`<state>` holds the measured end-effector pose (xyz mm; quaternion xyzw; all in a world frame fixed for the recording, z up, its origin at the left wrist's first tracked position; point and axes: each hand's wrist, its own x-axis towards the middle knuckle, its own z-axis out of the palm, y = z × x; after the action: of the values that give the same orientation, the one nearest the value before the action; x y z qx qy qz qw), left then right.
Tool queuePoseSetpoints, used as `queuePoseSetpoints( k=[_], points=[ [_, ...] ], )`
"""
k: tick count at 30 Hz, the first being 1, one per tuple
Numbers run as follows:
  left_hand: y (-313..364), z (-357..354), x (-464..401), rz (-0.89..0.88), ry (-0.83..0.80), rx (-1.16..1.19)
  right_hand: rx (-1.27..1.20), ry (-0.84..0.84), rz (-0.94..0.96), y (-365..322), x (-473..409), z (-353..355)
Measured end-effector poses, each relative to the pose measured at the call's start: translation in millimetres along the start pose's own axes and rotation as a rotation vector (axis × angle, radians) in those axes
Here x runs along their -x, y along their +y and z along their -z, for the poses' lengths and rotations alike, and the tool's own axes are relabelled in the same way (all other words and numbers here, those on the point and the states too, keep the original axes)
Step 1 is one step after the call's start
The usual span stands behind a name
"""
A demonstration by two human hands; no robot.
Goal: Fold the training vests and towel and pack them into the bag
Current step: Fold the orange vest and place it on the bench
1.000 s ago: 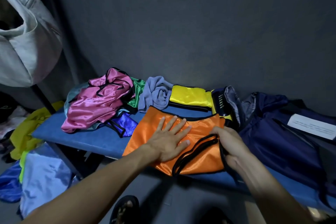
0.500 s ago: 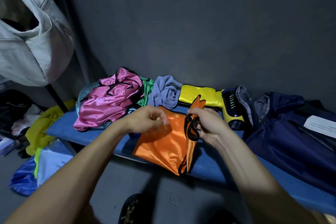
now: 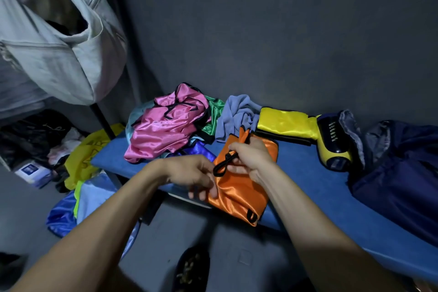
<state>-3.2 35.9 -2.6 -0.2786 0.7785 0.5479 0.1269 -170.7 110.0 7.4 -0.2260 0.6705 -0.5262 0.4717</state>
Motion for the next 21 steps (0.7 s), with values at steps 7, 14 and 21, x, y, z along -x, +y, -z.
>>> queuePoseSetpoints(
  k=[7,14,21],
  points=[
    [-12.7,1.2,-2.5,0.153,0.286,0.346,0.117,-0.226,0.009,15.6,-5.8,-15.7],
    [-14.0,-7.2,-14.7,0.214,0.254,0.061,0.937,0.001,0.723,43.0,0.6,34.5],
    [-13.4,-7.3,-7.3,0.269,0.204,-0.456,1.454,-0.255,0.729,93.4,7.1,66.8]
  ],
)
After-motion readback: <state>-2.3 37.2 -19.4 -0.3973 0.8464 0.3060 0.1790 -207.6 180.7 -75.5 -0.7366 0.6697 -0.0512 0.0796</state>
